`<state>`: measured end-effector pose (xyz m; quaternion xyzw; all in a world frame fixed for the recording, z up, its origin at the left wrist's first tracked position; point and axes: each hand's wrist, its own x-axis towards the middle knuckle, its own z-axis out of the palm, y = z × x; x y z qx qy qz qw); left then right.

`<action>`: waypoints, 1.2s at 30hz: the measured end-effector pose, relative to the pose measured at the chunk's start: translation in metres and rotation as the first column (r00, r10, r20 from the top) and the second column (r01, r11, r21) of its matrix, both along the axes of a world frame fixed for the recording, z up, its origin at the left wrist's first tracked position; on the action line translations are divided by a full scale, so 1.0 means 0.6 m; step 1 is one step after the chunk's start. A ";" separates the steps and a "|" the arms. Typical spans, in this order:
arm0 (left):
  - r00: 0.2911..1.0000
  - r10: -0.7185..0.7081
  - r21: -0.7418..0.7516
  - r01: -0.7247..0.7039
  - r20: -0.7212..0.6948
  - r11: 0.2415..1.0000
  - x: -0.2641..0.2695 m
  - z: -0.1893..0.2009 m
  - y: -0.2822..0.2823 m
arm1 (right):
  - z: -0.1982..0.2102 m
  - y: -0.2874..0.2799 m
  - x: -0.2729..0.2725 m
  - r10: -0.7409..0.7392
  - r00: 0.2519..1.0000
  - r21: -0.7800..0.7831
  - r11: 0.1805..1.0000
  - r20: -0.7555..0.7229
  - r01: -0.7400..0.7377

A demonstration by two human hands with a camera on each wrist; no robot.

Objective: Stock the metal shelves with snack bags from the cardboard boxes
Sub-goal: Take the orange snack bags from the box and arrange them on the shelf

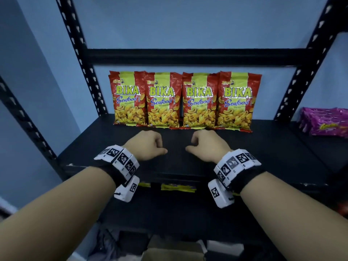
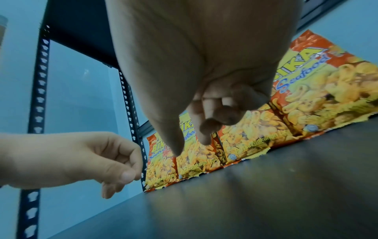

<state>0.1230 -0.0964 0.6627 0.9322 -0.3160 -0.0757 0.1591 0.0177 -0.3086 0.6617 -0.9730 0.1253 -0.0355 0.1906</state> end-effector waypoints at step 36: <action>0.932 0.091 0.029 -0.086 -0.351 0.996 -0.165 -0.700 -0.119 | -0.692 -0.175 -0.230 -0.180 0.935 0.323 0.904 -0.305 0.279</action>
